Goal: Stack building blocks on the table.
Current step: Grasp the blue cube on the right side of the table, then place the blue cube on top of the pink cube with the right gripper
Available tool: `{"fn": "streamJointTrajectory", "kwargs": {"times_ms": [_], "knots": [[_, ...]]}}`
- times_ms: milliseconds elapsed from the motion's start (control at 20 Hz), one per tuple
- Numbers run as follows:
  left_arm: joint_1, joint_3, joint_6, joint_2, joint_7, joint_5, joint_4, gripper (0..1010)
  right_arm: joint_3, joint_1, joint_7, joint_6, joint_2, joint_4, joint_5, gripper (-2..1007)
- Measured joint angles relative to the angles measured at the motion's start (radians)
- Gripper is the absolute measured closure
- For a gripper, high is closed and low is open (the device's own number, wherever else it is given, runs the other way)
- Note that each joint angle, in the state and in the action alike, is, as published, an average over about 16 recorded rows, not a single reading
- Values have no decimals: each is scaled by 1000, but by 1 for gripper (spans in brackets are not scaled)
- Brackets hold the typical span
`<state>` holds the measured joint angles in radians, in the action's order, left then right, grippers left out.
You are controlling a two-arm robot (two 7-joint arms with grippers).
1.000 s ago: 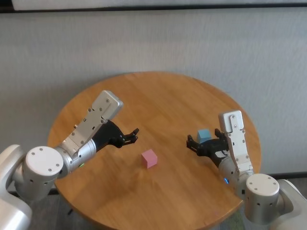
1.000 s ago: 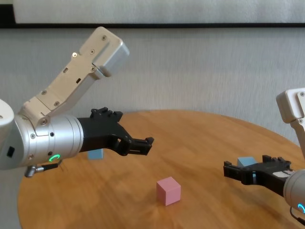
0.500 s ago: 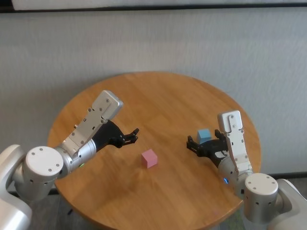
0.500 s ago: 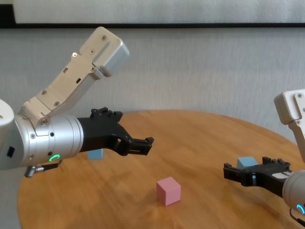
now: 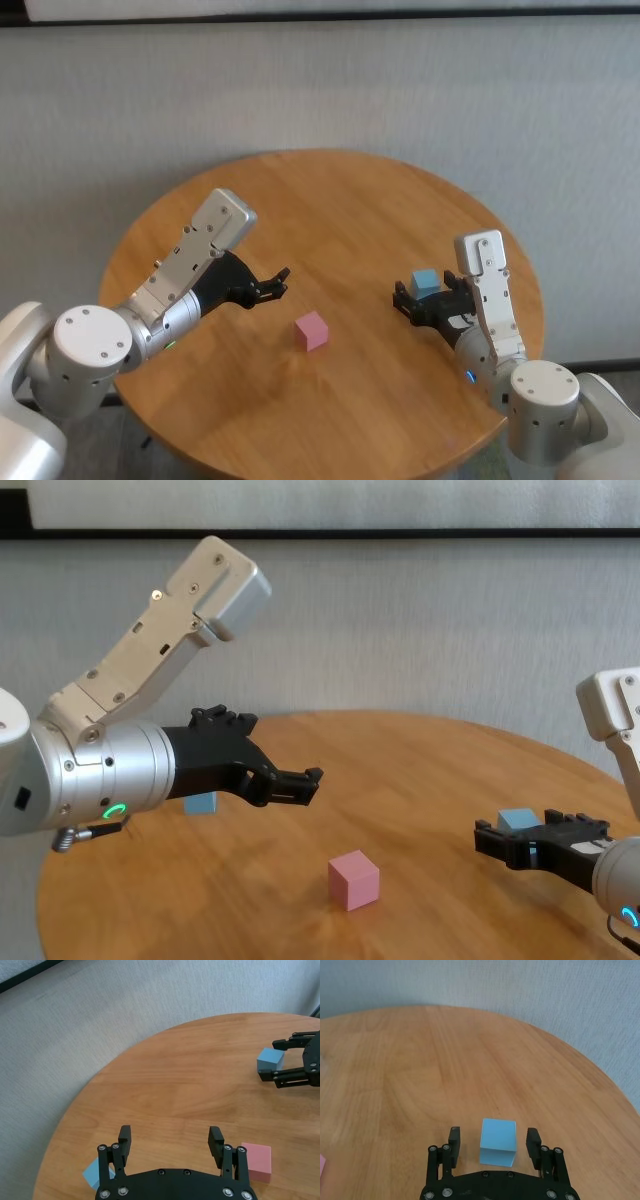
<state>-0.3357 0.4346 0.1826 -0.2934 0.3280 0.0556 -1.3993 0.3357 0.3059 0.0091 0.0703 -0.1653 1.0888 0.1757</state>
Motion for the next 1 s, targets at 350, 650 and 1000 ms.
{"fn": "streamJointTrajectory", "kwargs": {"times_ms": [350,650,1000], "knots": [[0,0,0,0,0,0,0,10,-15,-2,4,6,8,0,-9,368],[0,0,0,0,0,0,0,10,-26,-9,13,13,12,11,-18,539],[0,0,0,0,0,0,0,10,-30,-33,45,4,7,65,-32,636]]}}
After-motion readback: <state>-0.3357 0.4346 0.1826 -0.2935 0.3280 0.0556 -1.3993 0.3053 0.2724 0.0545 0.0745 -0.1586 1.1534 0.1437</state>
